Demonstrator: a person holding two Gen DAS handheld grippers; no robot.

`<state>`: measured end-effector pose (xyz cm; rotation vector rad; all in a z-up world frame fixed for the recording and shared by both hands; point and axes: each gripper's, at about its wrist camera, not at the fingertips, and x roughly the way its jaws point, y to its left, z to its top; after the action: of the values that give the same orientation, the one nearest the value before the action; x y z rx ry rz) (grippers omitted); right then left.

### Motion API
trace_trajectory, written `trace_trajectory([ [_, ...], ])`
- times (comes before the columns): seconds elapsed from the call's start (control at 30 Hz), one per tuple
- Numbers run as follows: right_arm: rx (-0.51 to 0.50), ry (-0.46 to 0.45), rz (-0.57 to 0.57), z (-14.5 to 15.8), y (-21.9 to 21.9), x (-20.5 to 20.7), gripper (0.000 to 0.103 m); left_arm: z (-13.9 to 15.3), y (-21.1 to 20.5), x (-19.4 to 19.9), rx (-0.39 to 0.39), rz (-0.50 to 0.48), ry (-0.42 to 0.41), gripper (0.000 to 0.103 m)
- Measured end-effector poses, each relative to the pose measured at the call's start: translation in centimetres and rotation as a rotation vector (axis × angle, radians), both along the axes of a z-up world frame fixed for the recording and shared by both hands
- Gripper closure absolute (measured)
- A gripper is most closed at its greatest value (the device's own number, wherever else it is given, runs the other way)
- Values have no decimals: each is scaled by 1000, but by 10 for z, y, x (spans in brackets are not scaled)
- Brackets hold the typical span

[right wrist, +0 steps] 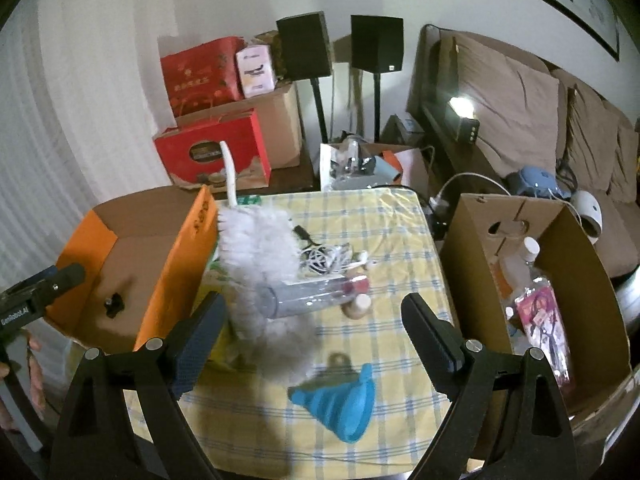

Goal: Organize objects
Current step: 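Lift the left tool out of the box toward the clear bottle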

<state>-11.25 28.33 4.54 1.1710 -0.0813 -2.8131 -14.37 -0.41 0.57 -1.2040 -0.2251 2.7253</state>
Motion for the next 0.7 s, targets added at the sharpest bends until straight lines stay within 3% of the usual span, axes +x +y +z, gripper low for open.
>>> trace_trajectory([
  [0.4,-76,-46,-48,-11,42,-18,12,1,62,-20,66,-158,-58,4],
  [0.7,-174,-119,-57,-29,65,-41,17,-8,134,-19,-60,-323,-54,4],
])
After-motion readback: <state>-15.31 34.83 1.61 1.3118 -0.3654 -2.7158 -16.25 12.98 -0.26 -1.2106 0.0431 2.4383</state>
